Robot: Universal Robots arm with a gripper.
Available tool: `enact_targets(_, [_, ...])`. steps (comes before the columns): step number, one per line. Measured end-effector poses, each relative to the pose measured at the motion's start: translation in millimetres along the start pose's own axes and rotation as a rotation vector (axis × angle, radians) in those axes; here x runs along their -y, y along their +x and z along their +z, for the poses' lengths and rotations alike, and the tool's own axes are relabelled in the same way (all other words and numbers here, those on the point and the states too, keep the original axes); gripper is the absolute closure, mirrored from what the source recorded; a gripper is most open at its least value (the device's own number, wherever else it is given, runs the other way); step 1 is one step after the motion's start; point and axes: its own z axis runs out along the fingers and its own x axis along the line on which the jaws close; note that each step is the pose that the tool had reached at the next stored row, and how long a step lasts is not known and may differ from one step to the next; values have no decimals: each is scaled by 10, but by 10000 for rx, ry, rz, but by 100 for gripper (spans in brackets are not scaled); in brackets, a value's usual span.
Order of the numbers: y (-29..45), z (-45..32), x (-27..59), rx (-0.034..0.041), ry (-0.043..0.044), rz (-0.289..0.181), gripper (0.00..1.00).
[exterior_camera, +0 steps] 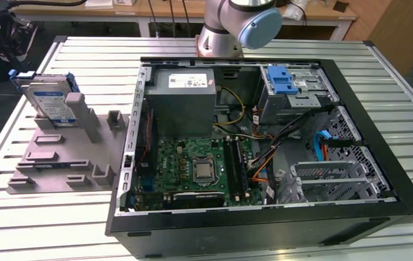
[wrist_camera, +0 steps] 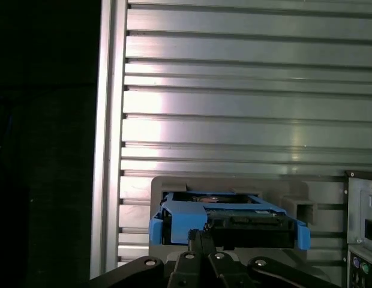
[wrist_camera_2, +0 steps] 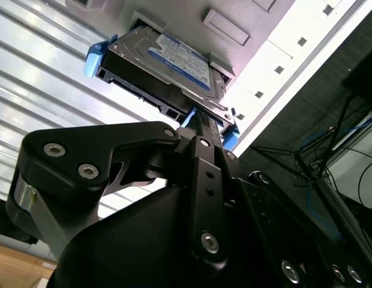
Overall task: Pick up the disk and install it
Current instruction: 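Pick up the disk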
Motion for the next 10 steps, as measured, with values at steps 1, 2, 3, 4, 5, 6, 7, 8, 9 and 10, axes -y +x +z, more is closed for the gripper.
enact_targets(1, [0, 0, 0, 0, 0, 0, 89])
enact_targets(2, [0, 0, 0, 0, 0, -1, 89])
enact_targets(3, [0, 0, 0, 0, 0, -1, 89])
enact_targets(4, [0, 0, 0, 0, 0, -1, 89])
enact_targets(5, [0, 0, 0, 0, 0, -1, 89])
enact_targets(6, [0, 0, 0, 0, 0, -8, 89])
enact_targets(7, [0, 0, 0, -1, 0, -30, 89])
enact_targets(8, [0, 0, 0, -3, -1, -69, 89])
enact_targets(9, [0, 0, 0, -4, -2, -117, 89])
enact_targets(10, [0, 0, 0, -7, -3, -169, 89])
